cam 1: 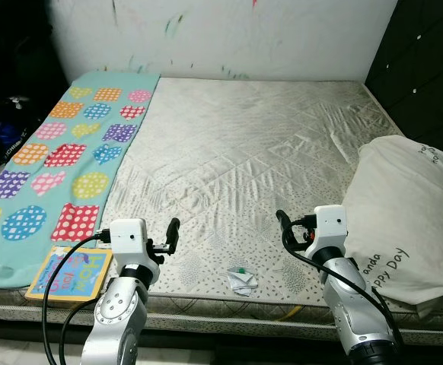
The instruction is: Clean up the room
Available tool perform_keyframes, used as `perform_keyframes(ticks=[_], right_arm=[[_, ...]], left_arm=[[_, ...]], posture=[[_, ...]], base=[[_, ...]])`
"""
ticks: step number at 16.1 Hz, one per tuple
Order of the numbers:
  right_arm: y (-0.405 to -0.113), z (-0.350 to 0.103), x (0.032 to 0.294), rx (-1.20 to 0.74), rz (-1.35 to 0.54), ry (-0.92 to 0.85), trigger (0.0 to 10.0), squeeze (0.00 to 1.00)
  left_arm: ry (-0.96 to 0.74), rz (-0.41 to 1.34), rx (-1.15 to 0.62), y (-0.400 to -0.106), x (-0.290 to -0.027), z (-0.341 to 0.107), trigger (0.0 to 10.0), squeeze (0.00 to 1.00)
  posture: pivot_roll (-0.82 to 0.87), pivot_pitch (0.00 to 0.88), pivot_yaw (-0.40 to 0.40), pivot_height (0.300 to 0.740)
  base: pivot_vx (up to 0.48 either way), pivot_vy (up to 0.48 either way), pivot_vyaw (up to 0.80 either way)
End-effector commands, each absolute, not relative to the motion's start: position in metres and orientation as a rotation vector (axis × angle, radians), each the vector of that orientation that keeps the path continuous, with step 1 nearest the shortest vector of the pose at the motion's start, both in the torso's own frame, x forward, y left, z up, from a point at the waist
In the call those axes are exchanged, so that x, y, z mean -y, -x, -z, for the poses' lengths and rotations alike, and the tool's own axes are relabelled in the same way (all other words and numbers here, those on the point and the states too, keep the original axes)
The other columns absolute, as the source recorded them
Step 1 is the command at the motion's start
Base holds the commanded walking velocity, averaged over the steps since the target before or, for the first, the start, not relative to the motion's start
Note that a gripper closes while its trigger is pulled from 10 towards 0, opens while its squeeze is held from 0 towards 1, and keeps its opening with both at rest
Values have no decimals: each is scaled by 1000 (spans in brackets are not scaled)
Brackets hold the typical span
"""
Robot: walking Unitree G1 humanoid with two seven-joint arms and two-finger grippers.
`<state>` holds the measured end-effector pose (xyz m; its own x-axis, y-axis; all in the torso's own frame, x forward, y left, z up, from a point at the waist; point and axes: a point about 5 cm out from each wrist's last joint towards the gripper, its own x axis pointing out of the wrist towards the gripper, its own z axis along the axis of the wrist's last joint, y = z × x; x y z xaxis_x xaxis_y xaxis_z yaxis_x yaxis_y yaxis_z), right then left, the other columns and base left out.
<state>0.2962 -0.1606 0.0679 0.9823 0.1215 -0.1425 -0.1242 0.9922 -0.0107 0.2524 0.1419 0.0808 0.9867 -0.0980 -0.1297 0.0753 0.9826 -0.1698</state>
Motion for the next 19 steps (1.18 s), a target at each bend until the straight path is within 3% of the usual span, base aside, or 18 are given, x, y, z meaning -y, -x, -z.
perform_keyframes(ticks=[1, 4, 11, 19], right_arm=[[-296, -68, 162, -143, -117, 15, 10000, 0], [-296, -68, 162, -145, -113, 12, 10000, 0], [-297, -68, 163, -146, -110, 12, 10000, 0], [-296, -68, 164, -144, -106, 10, 10000, 0]], left_arm=[[177, 88, -151, -253, -142, -79, 10000, 0], [190, 76, -152, -253, -143, -79, 10000, 0], [198, 74, -155, -254, -143, -79, 10000, 0], [200, 93, -138, -254, -141, -81, 10000, 0]], posture=[[-47, 0, -21, 740], [-47, 0, -20, 740], [-48, 0, -22, 740], [-51, 0, -21, 740]], base=[[0, 0, 0], [0, 102, 0], [0, 480, 0], [0, 0, 0]])
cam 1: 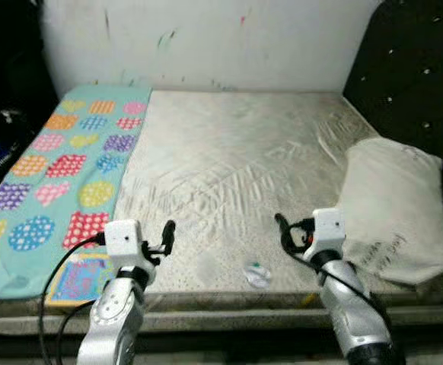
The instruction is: Clean up the room
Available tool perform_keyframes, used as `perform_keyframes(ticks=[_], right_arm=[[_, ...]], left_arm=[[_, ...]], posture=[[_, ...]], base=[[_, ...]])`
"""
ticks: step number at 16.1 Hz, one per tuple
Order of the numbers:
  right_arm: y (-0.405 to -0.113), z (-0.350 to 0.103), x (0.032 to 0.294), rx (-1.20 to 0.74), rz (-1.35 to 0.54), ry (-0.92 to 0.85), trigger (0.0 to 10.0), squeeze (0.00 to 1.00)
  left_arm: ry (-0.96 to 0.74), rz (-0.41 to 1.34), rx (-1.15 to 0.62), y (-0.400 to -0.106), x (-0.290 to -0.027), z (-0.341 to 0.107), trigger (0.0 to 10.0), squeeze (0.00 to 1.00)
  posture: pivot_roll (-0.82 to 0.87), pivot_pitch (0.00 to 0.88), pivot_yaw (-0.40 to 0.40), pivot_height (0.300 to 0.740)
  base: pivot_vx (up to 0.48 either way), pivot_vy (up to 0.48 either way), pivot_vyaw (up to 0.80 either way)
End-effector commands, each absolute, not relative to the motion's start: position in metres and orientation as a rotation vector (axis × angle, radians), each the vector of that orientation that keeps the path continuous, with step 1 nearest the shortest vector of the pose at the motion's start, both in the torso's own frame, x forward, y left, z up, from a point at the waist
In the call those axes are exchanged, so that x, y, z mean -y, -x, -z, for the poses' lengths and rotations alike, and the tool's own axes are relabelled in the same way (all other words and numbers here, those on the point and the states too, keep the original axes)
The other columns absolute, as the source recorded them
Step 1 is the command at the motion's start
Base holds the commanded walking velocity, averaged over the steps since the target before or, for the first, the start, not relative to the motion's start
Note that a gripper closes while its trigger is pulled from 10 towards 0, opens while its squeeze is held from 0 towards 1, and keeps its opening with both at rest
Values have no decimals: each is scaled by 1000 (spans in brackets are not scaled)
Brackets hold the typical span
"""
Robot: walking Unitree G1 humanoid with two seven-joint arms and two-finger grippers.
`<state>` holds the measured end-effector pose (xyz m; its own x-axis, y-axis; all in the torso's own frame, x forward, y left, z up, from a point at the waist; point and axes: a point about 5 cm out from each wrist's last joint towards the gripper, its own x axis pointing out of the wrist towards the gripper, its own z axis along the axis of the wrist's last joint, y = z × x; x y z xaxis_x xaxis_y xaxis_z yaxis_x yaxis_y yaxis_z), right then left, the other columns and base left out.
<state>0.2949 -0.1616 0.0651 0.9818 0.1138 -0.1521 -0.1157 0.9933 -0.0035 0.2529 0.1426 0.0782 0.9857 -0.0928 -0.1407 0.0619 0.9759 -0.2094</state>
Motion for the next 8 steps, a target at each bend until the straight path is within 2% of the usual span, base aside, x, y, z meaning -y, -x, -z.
perform_keyframes(ticks=[1, 4, 8], right_arm=[[-296, -68, 164, -145, -106, 10, 10000, 0], [-296, -67, 164, -155, -101, 5, 10000, 0], [-297, -66, 165, -158, -103, 8, 10000, 0]], left_arm=[[203, 94, -137, -254, -141, -81, 10000, 0], [206, 97, -137, -254, -141, -81, 10000, 0], [205, 95, -140, -254, -140, -81, 10000, 0]], posture=[[-51, 0, -21, 740], [-51, 0, -21, 740], [-48, 0, -24, 740]], base=[[0, 0, 0], [0, 0, 0], [0, 0, -716]])
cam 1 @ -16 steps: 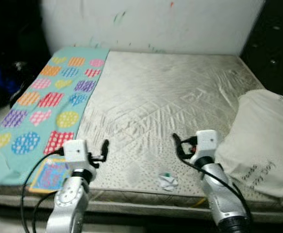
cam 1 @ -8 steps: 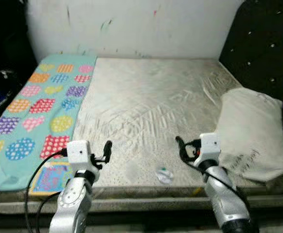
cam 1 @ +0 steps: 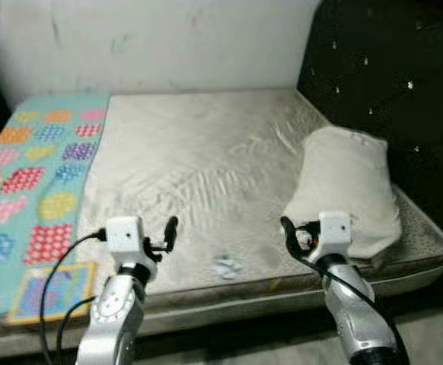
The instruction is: Clean up the room
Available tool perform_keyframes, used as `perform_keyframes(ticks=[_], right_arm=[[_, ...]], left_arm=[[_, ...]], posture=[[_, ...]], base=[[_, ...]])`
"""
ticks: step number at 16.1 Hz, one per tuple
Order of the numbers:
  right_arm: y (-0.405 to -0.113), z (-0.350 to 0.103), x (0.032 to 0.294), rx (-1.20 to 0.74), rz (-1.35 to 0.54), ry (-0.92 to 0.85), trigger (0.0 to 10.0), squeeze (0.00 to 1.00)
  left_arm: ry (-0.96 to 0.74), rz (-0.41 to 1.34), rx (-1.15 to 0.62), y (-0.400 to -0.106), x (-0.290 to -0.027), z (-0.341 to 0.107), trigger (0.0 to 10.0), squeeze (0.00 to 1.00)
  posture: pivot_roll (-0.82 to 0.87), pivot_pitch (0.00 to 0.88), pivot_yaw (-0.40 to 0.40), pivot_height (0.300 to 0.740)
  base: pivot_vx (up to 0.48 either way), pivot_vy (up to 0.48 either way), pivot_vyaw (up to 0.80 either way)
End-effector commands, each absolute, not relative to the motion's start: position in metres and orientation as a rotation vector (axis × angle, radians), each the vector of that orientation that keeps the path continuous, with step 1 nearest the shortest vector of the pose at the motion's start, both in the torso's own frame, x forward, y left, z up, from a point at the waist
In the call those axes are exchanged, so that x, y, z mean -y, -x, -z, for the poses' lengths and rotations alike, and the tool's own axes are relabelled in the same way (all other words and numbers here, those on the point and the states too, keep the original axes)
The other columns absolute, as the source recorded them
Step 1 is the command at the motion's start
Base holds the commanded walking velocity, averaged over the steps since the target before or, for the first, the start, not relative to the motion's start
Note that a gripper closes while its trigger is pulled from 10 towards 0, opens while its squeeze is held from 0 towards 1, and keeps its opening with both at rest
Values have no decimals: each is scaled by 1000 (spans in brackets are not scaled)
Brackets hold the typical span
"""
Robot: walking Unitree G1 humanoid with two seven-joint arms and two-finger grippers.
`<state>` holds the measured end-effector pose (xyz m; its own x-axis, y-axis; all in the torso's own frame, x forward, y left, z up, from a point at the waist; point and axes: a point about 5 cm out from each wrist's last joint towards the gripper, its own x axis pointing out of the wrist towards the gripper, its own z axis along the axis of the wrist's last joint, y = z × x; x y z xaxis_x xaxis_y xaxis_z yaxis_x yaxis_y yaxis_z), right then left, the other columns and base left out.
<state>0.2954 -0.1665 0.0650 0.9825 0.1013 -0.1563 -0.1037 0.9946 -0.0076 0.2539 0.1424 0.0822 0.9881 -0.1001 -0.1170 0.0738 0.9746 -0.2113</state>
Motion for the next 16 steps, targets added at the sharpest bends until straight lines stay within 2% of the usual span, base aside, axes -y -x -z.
perform_keyframes(ticks=[1, 11, 15, 16], right_arm=[[-297, -66, 165, -158, -103, 9, 10000, 0], [-296, -67, 163, -145, -126, 26, 10000, 0], [-296, -66, 162, -149, -126, 27, 10000, 0], [-296, -66, 162, -151, -123, 22, 10000, 0]], left_arm=[[205, 95, -141, -254, -140, -81, 10000, 0], [197, 98, -135, -253, -140, -81, 10000, 0], [200, 81, -138, -253, -142, -81, 10000, 0], [223, 64, -142, -254, -142, -80, 10000, 0]], posture=[[-48, 0, -24, 740], [-49, 0, -25, 740], [-48, 0, -23, 740], [-48, 0, -23, 740]], base=[[0, 0, 0], [0, 0, 0], [0, 0, 800], [0, 0, 0]])
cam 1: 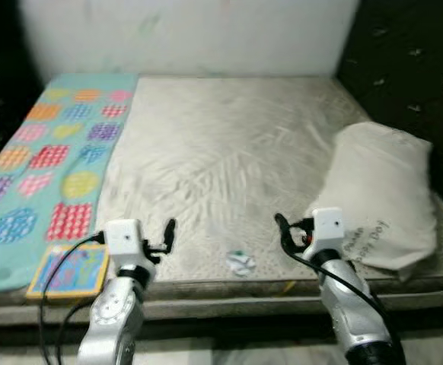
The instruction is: Clean up the room
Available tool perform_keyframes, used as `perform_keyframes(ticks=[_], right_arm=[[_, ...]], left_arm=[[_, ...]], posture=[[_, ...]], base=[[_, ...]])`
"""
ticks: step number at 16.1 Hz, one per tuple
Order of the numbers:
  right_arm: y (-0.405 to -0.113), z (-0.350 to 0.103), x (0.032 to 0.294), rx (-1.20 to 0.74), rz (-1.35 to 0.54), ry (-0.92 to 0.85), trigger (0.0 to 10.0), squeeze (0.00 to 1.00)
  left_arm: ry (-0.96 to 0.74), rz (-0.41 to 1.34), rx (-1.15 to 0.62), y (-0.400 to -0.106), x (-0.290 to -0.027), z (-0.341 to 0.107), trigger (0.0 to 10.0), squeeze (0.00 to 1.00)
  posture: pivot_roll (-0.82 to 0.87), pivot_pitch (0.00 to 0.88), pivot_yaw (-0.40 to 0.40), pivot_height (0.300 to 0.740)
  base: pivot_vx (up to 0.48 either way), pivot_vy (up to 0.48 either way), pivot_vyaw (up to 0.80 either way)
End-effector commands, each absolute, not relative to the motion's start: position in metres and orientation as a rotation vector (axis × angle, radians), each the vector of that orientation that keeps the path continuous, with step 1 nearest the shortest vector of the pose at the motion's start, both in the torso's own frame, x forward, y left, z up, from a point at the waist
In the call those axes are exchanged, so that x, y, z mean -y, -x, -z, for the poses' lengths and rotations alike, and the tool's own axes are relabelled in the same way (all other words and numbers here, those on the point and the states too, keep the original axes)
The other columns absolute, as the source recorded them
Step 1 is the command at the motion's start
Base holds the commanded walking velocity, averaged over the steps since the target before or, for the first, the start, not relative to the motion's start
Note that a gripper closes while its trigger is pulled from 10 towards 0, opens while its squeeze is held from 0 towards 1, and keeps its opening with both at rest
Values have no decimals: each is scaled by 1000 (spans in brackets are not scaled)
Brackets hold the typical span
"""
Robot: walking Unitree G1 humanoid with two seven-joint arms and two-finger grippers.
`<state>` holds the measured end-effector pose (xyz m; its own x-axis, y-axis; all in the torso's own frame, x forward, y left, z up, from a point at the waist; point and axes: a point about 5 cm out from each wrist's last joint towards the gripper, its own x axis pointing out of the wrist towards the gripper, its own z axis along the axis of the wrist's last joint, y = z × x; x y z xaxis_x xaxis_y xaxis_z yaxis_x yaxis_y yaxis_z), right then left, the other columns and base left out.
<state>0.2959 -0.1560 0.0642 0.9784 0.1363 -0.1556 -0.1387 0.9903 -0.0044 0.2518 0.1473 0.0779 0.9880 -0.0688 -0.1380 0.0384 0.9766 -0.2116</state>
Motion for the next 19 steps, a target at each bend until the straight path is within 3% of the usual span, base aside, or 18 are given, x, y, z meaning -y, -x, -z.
perform_keyframes(ticks=[1, 12, 19], right_arm=[[-296, -66, 163, -152, -121, 18, 10000, 0], [-296, -66, 165, -151, -110, 13, 10000, 0], [-296, -66, 165, -151, -106, 7, 10000, 0]], left_arm=[[231, 60, -147, -254, -142, -80, 10000, 0], [224, 73, -153, -255, -141, -79, 10000, 0], [237, 105, -122, -255, -139, -83, 10000, 0]], posture=[[-48, 0, -21, 740], [-52, 0, -21, 740], [-58, 0, -20, 740]], base=[[0, 0, 0], [0, 396, 0], [0, 0, 0]])
